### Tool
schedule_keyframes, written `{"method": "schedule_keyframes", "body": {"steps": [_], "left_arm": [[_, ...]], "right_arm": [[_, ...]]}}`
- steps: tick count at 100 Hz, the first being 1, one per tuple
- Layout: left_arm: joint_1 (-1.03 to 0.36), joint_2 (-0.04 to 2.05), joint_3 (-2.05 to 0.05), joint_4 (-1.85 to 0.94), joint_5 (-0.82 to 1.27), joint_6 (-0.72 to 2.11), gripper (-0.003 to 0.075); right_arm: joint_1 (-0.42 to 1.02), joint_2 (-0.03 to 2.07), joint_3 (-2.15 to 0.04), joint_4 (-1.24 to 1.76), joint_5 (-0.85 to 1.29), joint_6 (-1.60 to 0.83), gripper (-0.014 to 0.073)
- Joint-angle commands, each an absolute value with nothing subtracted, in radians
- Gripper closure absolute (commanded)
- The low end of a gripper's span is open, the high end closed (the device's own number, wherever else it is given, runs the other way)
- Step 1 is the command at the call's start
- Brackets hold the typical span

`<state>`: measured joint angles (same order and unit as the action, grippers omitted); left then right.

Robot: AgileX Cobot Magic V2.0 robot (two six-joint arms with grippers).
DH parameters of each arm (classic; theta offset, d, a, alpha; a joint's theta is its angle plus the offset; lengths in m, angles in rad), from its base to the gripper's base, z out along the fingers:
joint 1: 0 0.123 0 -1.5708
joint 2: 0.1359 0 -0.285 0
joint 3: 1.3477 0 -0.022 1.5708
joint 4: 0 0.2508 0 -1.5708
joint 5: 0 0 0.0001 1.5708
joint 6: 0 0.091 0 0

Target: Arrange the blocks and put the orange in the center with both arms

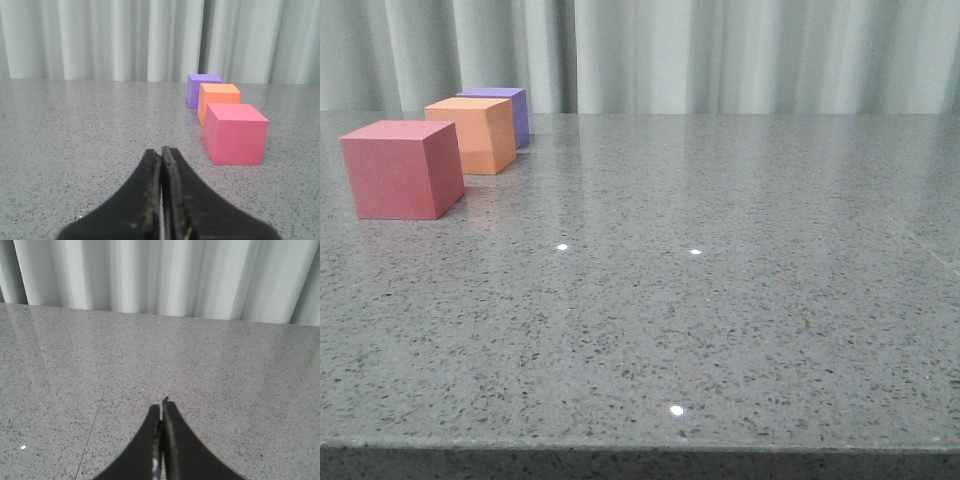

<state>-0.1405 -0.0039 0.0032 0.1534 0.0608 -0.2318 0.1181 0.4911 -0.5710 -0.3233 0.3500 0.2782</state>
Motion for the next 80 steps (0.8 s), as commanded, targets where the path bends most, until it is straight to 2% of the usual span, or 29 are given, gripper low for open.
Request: {"method": "schedule_keyframes", "body": {"steps": [1, 80], "left_arm": [[-0.14, -0.04, 0.045, 0.144, -0.012, -0.231, 0.0741], [-0.14, -0.04, 0.045, 0.144, -0.012, -0.231, 0.0741]], "right_arm": [[0.11, 0.503, -0.597, -0.341, 0.274, 0.274, 0.0662], [0.11, 0.476, -0.595, -0.312, 0.275, 0.274, 0.0662]]}}
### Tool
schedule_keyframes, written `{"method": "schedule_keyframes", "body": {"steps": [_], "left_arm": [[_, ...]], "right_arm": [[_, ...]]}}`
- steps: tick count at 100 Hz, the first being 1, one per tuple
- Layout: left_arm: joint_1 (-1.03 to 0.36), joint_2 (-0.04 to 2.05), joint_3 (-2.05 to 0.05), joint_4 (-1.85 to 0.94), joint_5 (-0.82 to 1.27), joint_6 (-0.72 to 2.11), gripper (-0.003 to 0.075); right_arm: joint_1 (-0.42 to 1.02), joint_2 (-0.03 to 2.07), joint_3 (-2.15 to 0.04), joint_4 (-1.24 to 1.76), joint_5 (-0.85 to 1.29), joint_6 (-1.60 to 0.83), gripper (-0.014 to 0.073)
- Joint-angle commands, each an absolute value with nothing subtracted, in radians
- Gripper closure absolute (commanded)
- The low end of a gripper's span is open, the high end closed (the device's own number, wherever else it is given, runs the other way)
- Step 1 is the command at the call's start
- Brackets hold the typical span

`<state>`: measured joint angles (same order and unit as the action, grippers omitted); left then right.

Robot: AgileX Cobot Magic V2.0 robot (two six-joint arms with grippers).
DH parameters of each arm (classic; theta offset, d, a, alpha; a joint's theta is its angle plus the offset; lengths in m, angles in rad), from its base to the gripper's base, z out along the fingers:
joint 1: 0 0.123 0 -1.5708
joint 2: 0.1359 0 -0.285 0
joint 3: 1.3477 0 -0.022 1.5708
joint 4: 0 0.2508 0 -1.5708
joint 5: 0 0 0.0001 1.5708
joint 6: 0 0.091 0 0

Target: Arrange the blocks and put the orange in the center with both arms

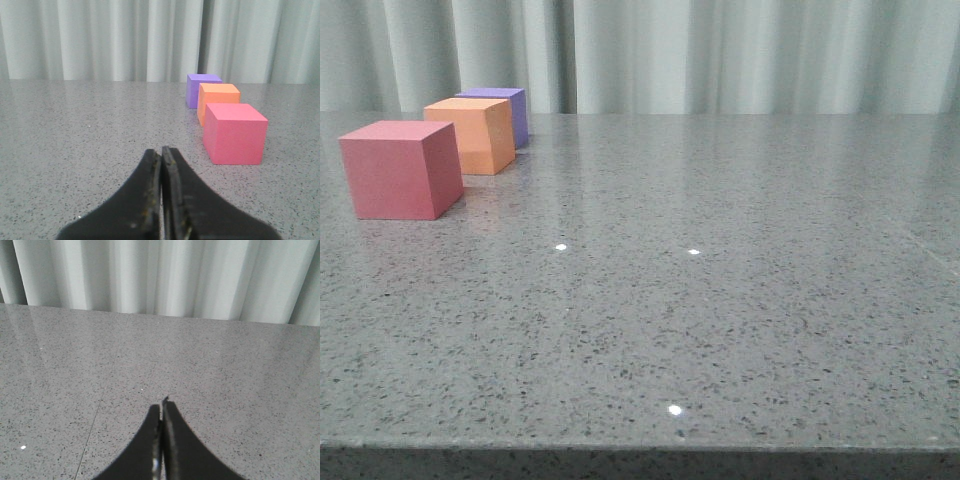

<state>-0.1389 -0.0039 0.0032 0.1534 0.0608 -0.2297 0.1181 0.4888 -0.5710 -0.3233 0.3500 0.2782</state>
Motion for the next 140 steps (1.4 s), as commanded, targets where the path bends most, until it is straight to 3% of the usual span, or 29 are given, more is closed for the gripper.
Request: {"method": "schedule_keyframes", "body": {"steps": [1, 30, 51, 81, 140], "left_arm": [[-0.14, -0.04, 0.045, 0.144, -0.012, -0.231, 0.0741], [-0.14, -0.04, 0.045, 0.144, -0.012, -0.231, 0.0741], [-0.14, -0.04, 0.045, 0.144, -0.012, -0.231, 0.0741], [-0.14, -0.04, 0.045, 0.144, -0.012, -0.231, 0.0741], [-0.14, -0.04, 0.045, 0.144, -0.012, -0.231, 0.0741]], "right_arm": [[0.11, 0.473, -0.595, -0.312, 0.273, 0.274, 0.0662], [0.11, 0.348, -0.489, -0.107, 0.171, 0.047, 0.0662], [0.053, 0.21, -0.31, -0.07, -0.029, 0.044, 0.0662], [0.01, -0.037, -0.125, -0.034, -0.04, 0.045, 0.0662], [0.006, -0.028, 0.009, 0.0, -0.122, 0.057, 0.0662]]}}
